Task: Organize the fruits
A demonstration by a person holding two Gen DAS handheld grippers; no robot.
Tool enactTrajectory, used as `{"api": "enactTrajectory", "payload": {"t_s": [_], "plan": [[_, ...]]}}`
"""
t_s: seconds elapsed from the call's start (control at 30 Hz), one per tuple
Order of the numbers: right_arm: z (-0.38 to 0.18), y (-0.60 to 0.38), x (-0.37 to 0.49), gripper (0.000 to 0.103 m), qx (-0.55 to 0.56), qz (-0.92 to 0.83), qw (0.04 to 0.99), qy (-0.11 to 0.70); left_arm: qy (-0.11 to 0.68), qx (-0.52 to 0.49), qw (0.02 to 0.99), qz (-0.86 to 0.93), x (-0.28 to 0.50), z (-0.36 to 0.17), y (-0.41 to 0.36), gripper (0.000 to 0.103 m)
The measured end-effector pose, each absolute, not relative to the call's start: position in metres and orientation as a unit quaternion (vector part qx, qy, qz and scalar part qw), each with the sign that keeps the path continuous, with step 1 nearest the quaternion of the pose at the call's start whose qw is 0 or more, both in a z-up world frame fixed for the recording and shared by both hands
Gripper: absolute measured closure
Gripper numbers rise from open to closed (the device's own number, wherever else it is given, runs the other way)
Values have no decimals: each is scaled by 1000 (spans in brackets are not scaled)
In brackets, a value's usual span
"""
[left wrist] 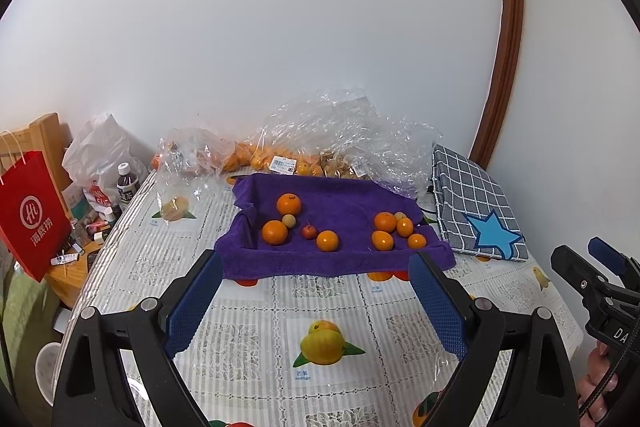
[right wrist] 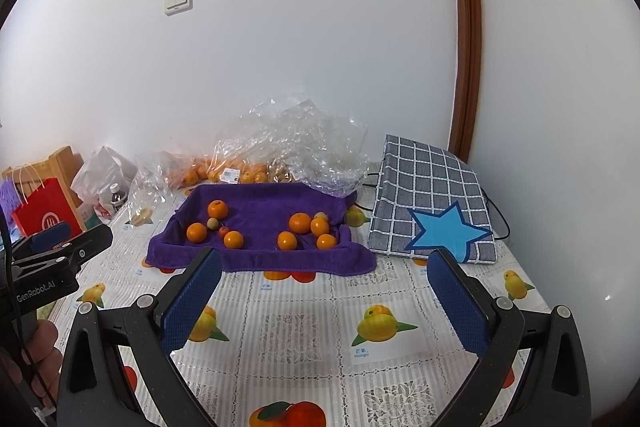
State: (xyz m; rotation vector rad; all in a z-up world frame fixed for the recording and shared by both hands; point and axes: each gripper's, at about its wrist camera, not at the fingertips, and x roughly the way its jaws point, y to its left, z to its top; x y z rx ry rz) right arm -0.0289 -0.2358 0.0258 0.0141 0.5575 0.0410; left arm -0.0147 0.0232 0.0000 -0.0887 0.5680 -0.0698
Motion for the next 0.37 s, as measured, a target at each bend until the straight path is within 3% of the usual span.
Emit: {"api": "enactTrajectory", "payload": {"t_s": [0.37], "plan": [[26, -235, -29, 2, 5, 22, 961, 275, 271, -33, 962, -15, -10, 5, 22, 9]]}}
